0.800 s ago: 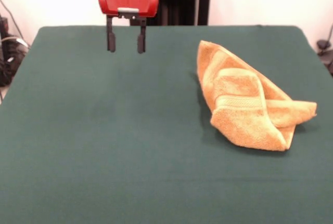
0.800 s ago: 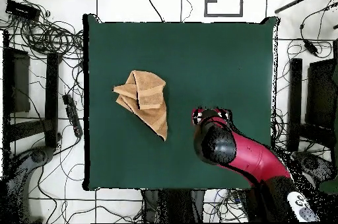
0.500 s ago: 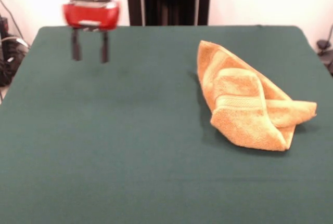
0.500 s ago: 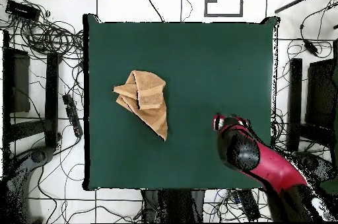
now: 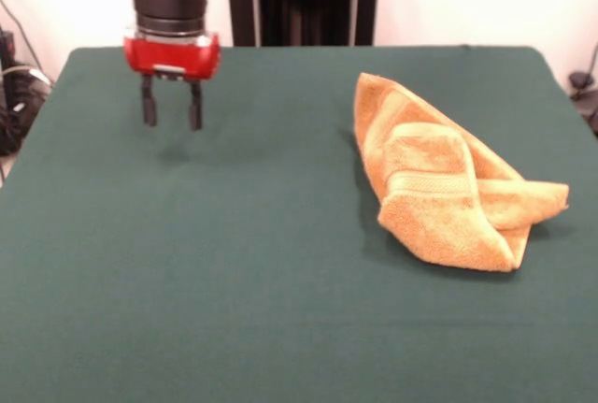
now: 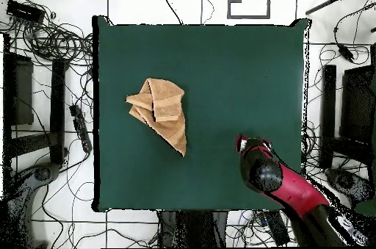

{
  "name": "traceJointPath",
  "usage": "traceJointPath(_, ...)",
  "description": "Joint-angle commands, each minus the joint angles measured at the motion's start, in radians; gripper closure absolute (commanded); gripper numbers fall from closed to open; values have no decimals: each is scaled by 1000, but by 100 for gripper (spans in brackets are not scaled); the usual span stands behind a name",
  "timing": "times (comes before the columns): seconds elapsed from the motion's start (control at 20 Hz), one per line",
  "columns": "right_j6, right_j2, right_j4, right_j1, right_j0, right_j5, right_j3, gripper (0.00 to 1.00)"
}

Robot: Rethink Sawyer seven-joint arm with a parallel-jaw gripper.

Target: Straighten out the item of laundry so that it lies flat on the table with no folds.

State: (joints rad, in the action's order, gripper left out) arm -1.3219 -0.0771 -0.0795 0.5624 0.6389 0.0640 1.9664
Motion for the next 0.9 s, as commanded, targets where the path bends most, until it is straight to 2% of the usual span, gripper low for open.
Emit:
traceJointPath(0.05,-208,-66,29,49,-60,-71,23,0)
traceJointPath(0.2,-197,-52,-27,66,4,-28,81,0)
traceJointPath(0.4,-238,-52,-24,130,-14,-5,170,0)
traceJointPath(0.65,-294,-11,32,201,-131,3,240,0)
traceJointPath(0.9,-324,63,82,185,-271,43,248,0)
